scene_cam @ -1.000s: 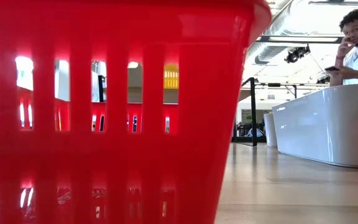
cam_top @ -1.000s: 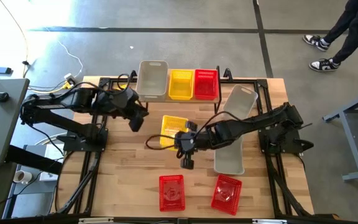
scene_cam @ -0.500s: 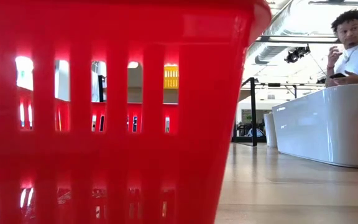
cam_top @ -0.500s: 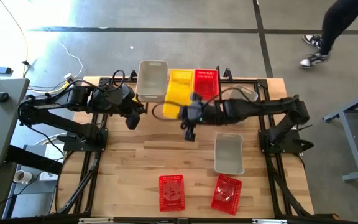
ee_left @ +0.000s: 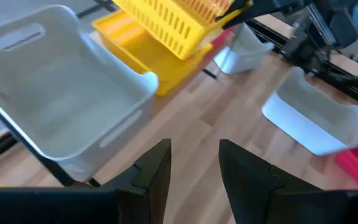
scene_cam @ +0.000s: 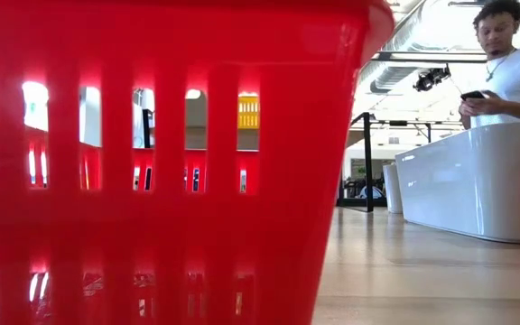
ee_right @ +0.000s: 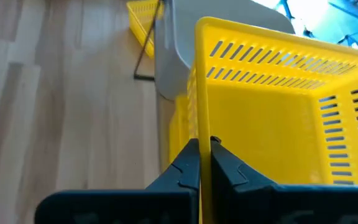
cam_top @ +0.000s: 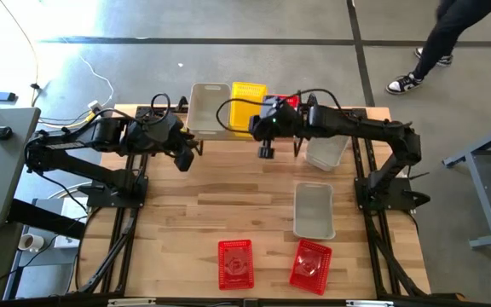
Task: Stack baskets on shelf by color
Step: Stack the bottom yellow bin on top of the other yellow bin on the shelf
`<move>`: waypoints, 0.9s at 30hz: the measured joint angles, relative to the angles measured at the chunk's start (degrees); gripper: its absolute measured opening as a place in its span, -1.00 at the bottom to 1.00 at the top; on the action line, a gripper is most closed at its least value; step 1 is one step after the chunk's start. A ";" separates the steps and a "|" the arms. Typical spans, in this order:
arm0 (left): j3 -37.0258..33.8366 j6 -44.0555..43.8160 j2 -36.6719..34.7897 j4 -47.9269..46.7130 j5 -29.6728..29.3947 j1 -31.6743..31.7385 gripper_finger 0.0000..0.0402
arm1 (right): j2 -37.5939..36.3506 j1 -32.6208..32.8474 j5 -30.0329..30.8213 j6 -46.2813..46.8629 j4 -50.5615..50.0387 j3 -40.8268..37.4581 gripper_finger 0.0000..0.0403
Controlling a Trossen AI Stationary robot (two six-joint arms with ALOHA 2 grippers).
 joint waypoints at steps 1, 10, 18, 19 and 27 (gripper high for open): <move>0.00 0.02 0.00 0.00 -0.44 0.46 -0.38 | 0.01 -0.65 -0.48 -0.59 -0.34 0.00 -1.00; 0.00 1.29 0.02 0.04 -2.26 6.67 -0.38 | 2.01 -2.99 -4.55 -1.42 -0.32 -0.02 -1.00; 0.00 1.41 0.04 0.15 -1.98 11.36 -0.38 | 3.40 -3.67 -5.54 -3.78 -1.22 -0.28 -1.00; 0.00 1.41 0.04 0.24 -1.92 11.68 -0.38 | 3.66 -3.80 -5.56 -3.82 -1.71 -0.28 -1.00; 0.00 1.40 0.09 1.16 -1.62 12.16 -0.38 | 4.83 -4.28 -4.58 -5.27 -2.01 -0.33 -1.00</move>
